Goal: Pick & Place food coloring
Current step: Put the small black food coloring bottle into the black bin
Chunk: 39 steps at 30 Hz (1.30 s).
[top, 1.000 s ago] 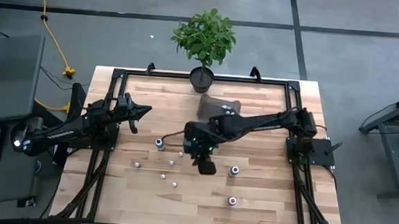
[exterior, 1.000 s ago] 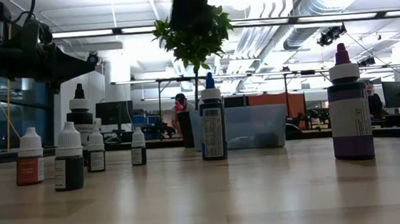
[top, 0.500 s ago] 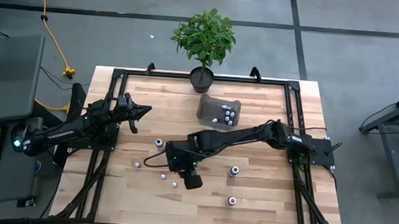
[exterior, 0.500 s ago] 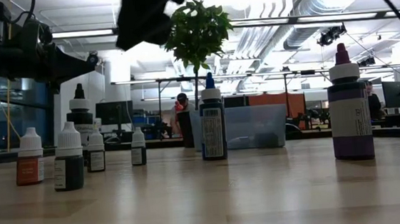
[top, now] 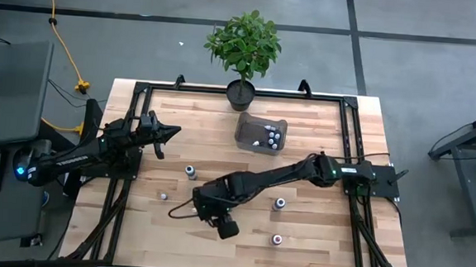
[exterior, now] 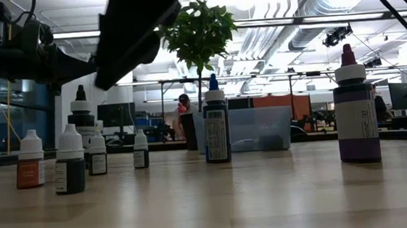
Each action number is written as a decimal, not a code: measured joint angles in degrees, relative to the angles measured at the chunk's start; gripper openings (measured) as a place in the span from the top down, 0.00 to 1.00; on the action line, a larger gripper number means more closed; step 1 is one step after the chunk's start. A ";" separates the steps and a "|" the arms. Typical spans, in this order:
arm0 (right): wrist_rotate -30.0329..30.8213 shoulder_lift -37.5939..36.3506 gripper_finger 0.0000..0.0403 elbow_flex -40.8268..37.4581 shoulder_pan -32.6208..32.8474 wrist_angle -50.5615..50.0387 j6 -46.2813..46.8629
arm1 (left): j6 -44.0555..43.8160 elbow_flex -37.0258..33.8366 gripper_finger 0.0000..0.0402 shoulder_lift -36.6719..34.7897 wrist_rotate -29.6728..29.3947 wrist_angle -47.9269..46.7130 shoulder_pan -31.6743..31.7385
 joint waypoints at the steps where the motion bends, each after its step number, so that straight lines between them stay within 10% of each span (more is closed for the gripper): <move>1: 0.58 0.36 0.57 0.00 0.24 0.72 -0.54 | -0.01 0.00 1.00 0.00 0.00 0.01 0.01; 39: 8.04 5.63 0.56 -0.04 2.00 7.13 -2.83 | -0.01 0.00 1.00 0.00 0.00 -0.01 0.00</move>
